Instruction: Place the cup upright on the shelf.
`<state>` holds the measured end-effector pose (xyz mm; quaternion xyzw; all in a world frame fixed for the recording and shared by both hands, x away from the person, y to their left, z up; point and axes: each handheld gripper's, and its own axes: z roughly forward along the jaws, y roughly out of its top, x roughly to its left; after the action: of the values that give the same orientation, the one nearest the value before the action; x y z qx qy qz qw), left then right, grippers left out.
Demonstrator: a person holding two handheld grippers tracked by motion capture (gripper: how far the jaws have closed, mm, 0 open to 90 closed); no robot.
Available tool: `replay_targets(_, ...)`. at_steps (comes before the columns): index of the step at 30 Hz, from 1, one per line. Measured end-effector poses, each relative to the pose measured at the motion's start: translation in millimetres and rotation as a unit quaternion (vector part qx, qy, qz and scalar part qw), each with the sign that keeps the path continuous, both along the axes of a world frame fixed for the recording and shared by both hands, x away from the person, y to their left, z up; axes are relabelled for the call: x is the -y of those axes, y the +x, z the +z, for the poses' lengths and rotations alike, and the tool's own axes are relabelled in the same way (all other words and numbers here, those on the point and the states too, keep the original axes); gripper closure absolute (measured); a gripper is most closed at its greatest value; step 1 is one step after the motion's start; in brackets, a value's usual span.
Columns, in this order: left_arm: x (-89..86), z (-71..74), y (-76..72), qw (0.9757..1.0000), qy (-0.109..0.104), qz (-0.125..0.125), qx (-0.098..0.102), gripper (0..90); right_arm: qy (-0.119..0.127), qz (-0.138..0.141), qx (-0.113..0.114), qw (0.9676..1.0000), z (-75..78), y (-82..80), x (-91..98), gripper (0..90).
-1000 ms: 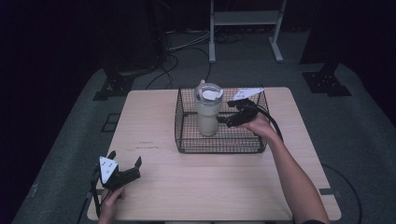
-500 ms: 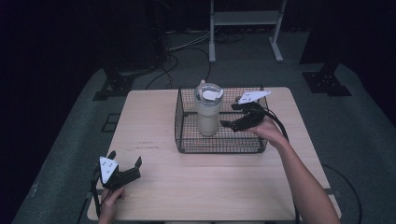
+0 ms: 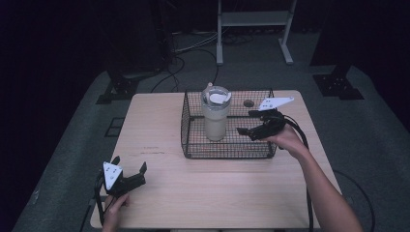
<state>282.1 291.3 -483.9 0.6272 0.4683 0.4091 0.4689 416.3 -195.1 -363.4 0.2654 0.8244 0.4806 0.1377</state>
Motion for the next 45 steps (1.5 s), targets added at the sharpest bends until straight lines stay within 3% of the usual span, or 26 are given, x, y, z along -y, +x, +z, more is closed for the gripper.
replay_targets(13,-0.2,0.1,0.1,1.0,-0.001,0.0,-0.001,0.0,0.005,-0.009,-0.007,0.9999,-7.5,-20.2,24.1,13.2)
replay_targets(15,-0.1,0.0,0.2,1.0,0.0,0.0,0.0,0.0,0.017,-0.007,-0.005,0.9998,-8.3,-23.4,27.4,13.2)
replay_targets(45,0.1,0.0,0.3,1.0,-0.001,0.002,-0.001,0.0,0.022,-0.022,-0.002,0.9995,-27.0,-72.5,73.7,13.1)
